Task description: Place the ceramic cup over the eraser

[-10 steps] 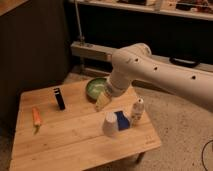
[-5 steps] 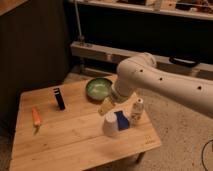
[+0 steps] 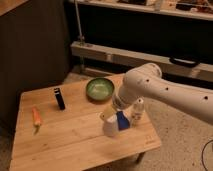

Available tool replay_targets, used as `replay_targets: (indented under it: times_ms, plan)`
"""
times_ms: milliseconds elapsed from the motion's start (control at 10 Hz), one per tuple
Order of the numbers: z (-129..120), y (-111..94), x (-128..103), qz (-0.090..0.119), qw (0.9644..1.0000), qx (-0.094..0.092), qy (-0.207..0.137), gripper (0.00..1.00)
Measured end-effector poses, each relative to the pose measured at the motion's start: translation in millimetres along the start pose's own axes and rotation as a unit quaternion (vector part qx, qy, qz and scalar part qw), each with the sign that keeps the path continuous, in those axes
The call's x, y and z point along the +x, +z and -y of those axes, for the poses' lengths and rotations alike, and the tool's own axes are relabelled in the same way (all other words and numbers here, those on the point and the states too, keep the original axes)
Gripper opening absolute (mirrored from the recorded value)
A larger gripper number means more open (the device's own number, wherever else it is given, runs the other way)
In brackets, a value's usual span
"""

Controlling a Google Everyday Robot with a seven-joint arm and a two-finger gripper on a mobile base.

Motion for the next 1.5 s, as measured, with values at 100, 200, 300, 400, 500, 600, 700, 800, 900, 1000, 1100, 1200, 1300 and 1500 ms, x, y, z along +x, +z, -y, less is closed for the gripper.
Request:
replay_targets:
  times_ms: [100,200,300,400,500,600,700,800,900,1000,1100,1200,1300,1500]
  plan:
    - [-0.5,11.6,3.1,-0.009,1.0,-0.001,0.002,0.8]
    - [-0.6,24.6,6.4,-0.019,0.9998,-0.003,0.005,0.8]
    - [1.9,39.3,13.1,-0.031,0.9994,-0.007,0.013,0.8]
    - [4.4,49.3,18.1,-0.039,0.999,-0.01,0.019,0.8]
    - [6.5,55.6,21.0,-0.045,0.9987,-0.013,0.023,0.8]
    - [8.5,60.8,22.1,-0.05,0.9983,-0.014,0.026,0.8]
    - [11.4,66.7,22.6,-0.053,0.9981,-0.016,0.028,0.8]
    - [13.8,75.0,21.5,-0.057,0.9978,-0.018,0.029,0.8]
    - [15.0,82.0,19.4,-0.06,0.9976,-0.02,0.028,0.8]
    - [15.5,92.6,18.1,-0.066,0.9971,-0.026,0.027,0.8]
    - [16.1,100.9,18.3,-0.071,0.9967,-0.029,0.027,0.8]
    - [16.6,106.3,19.1,-0.076,0.9963,-0.031,0.026,0.8]
    - [17.6,114.0,20.1,-0.083,0.9956,-0.032,0.027,0.8]
    - [17.5,123.1,22.6,-0.096,0.9944,-0.034,0.028,0.77]
